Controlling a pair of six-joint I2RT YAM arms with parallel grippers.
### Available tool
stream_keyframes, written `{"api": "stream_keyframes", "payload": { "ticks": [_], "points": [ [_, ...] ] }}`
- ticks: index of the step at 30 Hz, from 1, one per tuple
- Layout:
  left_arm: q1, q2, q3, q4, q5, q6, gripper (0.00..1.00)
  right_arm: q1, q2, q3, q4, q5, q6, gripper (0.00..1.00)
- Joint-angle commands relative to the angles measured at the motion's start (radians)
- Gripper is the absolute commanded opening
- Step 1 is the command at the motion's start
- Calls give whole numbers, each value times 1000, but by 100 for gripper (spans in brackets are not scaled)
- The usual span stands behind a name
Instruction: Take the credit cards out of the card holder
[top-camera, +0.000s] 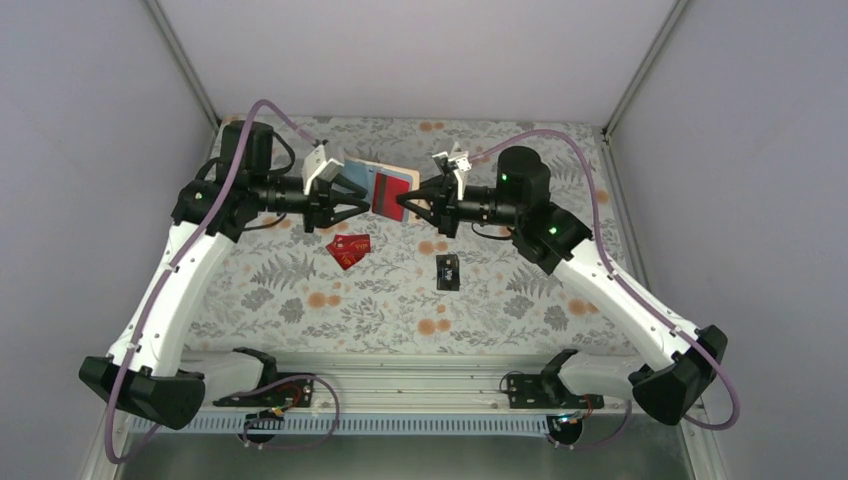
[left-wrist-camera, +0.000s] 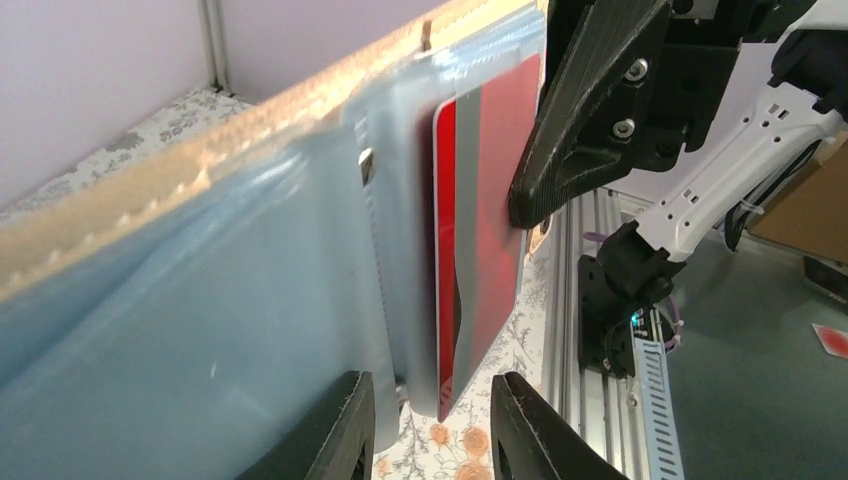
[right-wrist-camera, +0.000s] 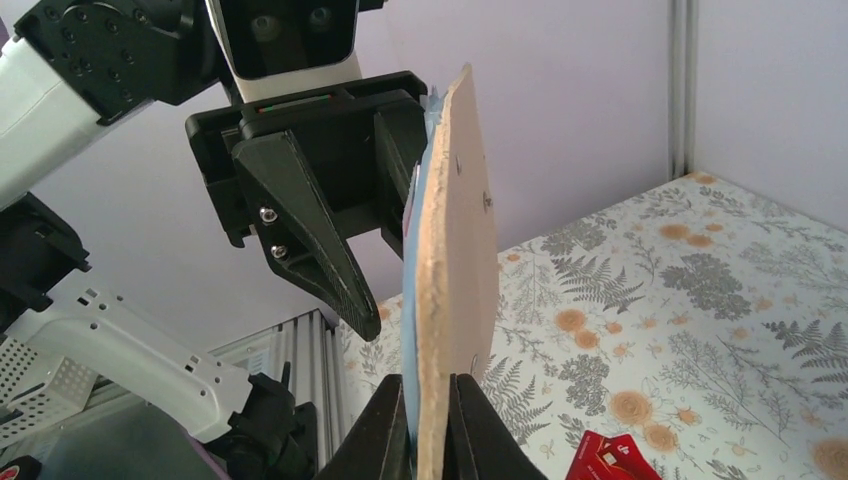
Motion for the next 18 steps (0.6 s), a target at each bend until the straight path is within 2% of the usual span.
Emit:
{"api": "stream_keyframes", "payload": {
  "ticks": [1,8,12,17,18],
  "points": [
    [-12,17,43,1,-6,22,30,2,2,-11,72,-65,-24,4],
    [-28,110,149,-36,60,33,23,2,75,67,66,-128,-72,4],
    [-28,121,177,-71,117,65,4,-2,94,89,64,-108,-92,4],
    [-30,114,171,-112,178,115,3,-15,120,112,65,-122,-83,4],
    [-29,114,170,-116,193,120,6,-17,126,116,66,-123,-84,4]
  ]
}}
